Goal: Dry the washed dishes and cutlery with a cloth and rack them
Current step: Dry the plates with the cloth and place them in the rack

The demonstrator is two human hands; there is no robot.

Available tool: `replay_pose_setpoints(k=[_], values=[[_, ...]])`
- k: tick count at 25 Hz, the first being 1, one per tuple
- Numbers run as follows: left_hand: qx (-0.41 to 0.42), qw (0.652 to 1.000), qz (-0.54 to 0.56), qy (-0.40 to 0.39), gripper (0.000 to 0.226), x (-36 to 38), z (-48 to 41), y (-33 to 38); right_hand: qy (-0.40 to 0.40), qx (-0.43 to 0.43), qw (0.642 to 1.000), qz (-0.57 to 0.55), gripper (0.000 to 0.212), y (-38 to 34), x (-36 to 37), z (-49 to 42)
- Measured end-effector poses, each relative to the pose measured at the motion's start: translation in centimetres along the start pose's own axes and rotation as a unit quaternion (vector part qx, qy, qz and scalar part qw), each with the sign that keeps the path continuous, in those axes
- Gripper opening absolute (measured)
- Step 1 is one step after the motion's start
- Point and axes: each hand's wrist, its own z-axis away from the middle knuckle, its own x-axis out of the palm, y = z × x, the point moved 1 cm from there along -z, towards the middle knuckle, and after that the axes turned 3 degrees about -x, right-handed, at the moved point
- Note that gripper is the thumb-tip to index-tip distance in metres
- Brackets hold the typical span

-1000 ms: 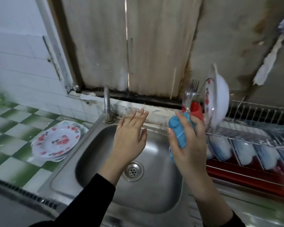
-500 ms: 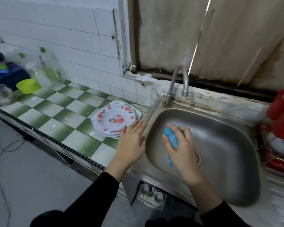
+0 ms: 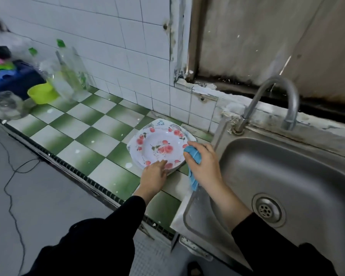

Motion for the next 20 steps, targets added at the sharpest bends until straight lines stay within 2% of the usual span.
replay_pose_setpoints(k=[8, 13, 20], values=[[0.046, 0.999, 0.022, 0.001, 0.047, 3.0, -3.5, -3.6, -0.048, 0.029, 0.996, -0.063, 0.033, 1.7, 3.6, -4.0], [0.100, 0.988, 0.067, 0.096, 0.057, 3.4, -2.7, -3.9, -0.048, 0.051, 0.993, -0.092, 0.032, 1.6, 2.9, -4.2], [0.123, 0.970, 0.125, 0.171, 0.044, 1.4, 0.4, -1.5, -0.001, 0.080, 0.990, -0.117, 0.024, 2.8, 1.1, -3.5]])
